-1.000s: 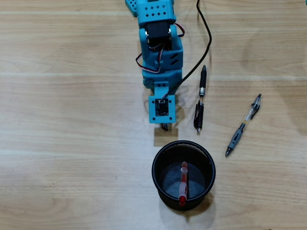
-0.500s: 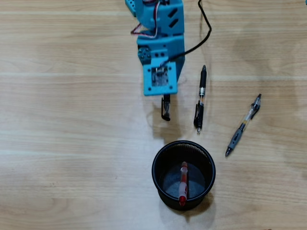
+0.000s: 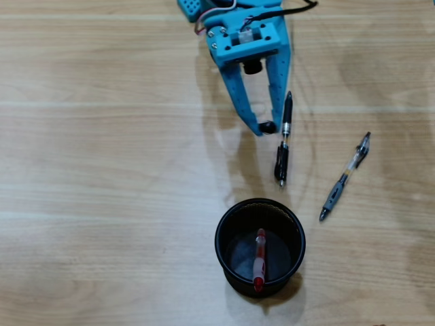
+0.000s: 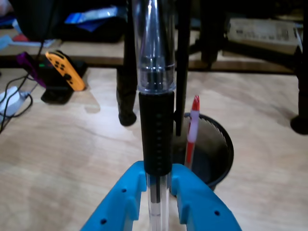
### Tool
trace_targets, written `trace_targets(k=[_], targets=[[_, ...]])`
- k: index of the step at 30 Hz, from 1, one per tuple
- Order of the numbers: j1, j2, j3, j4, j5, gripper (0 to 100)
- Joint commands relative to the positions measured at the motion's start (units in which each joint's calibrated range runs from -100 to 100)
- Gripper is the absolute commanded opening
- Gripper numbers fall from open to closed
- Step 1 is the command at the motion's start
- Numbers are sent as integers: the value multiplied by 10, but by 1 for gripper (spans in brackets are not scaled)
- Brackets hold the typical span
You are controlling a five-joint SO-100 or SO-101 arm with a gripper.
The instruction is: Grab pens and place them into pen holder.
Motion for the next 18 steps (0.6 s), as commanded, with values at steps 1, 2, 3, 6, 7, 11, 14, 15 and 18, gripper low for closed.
trace_targets(k=[1, 2, 3, 6, 7, 11, 14, 15, 18], targets=[[-5, 24, -35, -109, 3, 2], [-5, 38, -36, -133, 3, 2], [-6, 51, -36, -158, 3, 2], [-4, 86, -36, -221, 16, 2], [-2, 97, -36, -241, 25, 2], [4, 129, -36, -301, 37, 2], [14, 149, -36, -329, 46, 2], [15, 153, -36, -341, 57, 2], [24, 163, -36, -375, 84, 2]])
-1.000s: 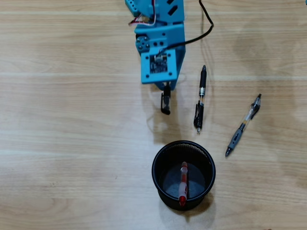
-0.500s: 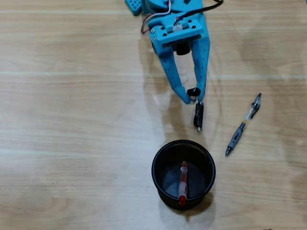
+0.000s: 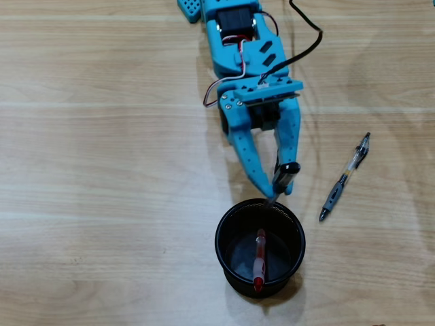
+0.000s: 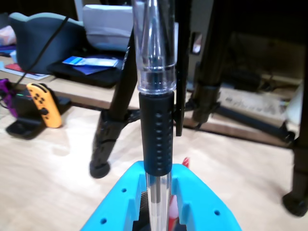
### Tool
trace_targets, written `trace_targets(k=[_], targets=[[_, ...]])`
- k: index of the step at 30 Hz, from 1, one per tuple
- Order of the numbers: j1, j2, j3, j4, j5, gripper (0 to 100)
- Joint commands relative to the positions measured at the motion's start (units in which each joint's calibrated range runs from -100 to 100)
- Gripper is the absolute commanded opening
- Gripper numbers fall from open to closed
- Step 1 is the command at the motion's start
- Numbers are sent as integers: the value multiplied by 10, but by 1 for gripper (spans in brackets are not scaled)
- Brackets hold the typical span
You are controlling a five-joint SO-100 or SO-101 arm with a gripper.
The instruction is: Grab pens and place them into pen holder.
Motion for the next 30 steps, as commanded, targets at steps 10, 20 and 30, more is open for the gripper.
trace_targets(k=[10, 20, 30], targets=[[11, 33, -28, -49, 36, 2], [-1, 44, -14, -50, -1, 9], [-17, 5, 20, -42, 10, 11]])
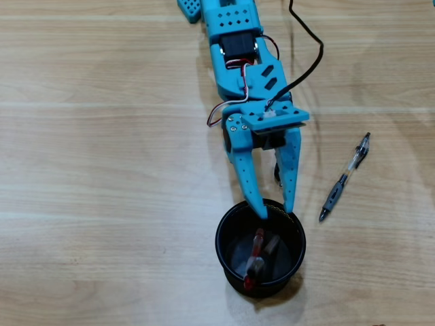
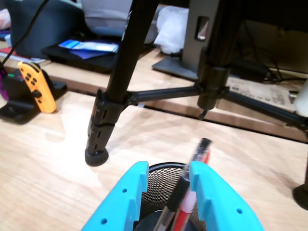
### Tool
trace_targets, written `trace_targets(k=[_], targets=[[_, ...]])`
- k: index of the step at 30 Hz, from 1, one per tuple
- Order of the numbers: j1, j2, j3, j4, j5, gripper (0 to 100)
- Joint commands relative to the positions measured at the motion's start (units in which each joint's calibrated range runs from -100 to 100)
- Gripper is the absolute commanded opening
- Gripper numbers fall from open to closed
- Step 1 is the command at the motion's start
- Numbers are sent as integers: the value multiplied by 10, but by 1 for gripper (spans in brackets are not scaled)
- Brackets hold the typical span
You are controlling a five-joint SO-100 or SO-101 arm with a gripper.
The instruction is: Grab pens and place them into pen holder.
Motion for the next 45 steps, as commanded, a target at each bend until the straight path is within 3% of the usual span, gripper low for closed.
trace_targets(k=[1, 11, 15, 18, 27, 32, 37, 45], targets=[[-16, -54, 18, -6, 17, 11], [-29, -195, 192, -4, 32, 11], [-29, -252, 270, 4, 32, 3], [-30, -288, 291, 77, 32, 2], [-53, -360, 223, 457, 27, 2], [-76, -361, 136, 651, -11, 2], [-102, -360, 85, 722, -35, 2], [-164, -346, 91, 721, -68, 2]])
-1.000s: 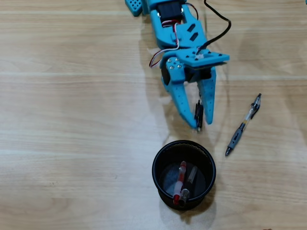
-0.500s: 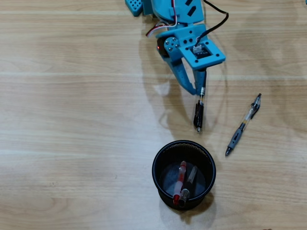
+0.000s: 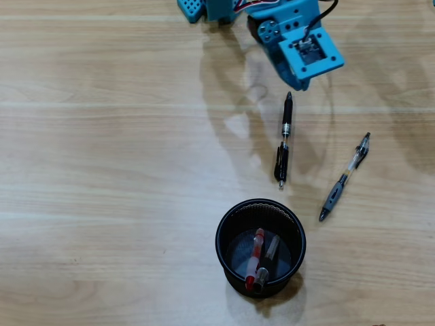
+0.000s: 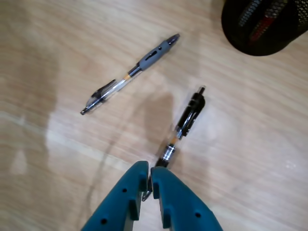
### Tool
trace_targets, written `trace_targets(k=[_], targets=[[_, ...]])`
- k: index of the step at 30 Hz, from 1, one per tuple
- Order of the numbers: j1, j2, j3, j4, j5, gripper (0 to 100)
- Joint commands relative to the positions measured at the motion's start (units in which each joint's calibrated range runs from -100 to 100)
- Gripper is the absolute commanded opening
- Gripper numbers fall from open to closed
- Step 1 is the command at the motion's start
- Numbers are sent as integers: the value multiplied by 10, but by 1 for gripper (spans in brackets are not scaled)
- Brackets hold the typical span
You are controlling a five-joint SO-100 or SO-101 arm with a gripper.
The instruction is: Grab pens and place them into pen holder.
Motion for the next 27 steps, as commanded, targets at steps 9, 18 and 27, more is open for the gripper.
trace_targets(k=[9, 18, 27], targets=[[-24, 68, -29, 4, -76, 4], [-18, 113, -30, 5, -86, 17], [-34, 113, -69, 104, -117, 17]])
